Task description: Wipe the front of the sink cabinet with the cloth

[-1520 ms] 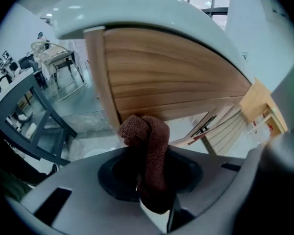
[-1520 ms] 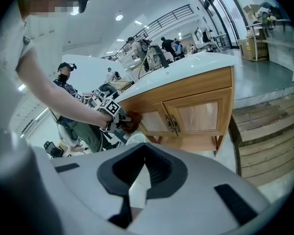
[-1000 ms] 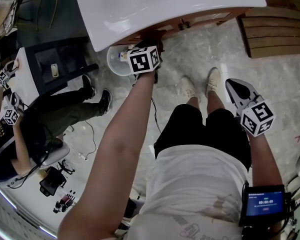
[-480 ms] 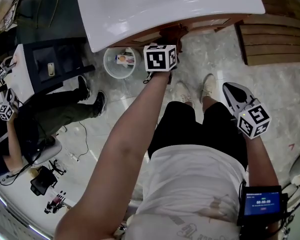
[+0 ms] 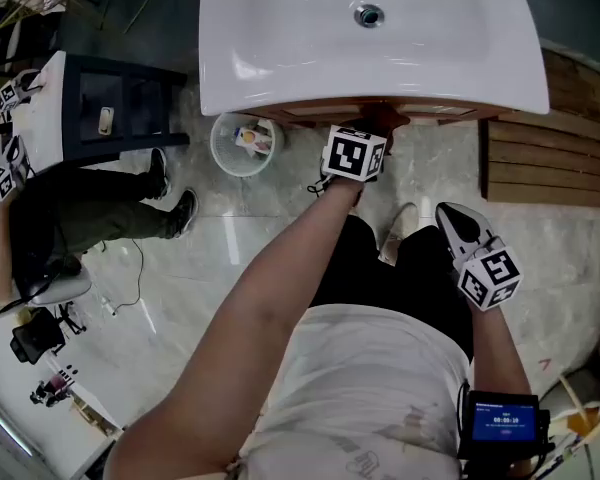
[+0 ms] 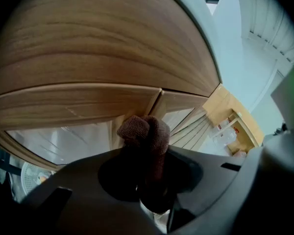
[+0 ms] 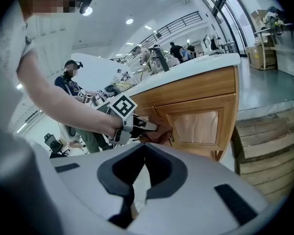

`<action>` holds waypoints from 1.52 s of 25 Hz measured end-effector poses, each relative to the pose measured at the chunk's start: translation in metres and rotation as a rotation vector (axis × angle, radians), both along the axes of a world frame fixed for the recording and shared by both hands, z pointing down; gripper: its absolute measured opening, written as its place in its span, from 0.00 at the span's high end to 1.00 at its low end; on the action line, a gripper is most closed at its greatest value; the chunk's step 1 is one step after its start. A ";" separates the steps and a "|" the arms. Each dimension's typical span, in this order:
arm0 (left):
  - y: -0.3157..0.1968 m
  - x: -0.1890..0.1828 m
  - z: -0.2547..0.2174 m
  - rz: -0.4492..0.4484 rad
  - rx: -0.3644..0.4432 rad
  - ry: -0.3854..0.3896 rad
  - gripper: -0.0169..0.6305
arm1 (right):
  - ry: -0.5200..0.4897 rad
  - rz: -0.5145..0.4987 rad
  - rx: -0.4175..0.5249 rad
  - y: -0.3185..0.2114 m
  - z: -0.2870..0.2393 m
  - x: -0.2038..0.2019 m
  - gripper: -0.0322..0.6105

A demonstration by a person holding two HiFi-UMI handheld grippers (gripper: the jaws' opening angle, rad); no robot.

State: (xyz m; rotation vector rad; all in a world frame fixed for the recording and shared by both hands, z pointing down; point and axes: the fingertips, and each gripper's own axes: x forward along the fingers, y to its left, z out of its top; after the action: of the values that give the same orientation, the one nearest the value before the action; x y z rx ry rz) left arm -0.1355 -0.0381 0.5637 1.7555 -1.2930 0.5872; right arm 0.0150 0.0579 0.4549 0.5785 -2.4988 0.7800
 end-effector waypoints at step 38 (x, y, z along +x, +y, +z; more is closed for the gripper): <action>0.115 -0.242 0.030 -0.460 -0.091 -0.156 0.81 | 0.021 -0.100 -0.023 0.006 0.025 -0.061 0.93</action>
State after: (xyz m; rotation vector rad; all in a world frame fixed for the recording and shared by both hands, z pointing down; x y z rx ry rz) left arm -0.3776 0.0767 0.5938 1.2957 -1.6848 0.5117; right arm -0.0457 0.0637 0.4804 0.4476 -2.4756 0.7594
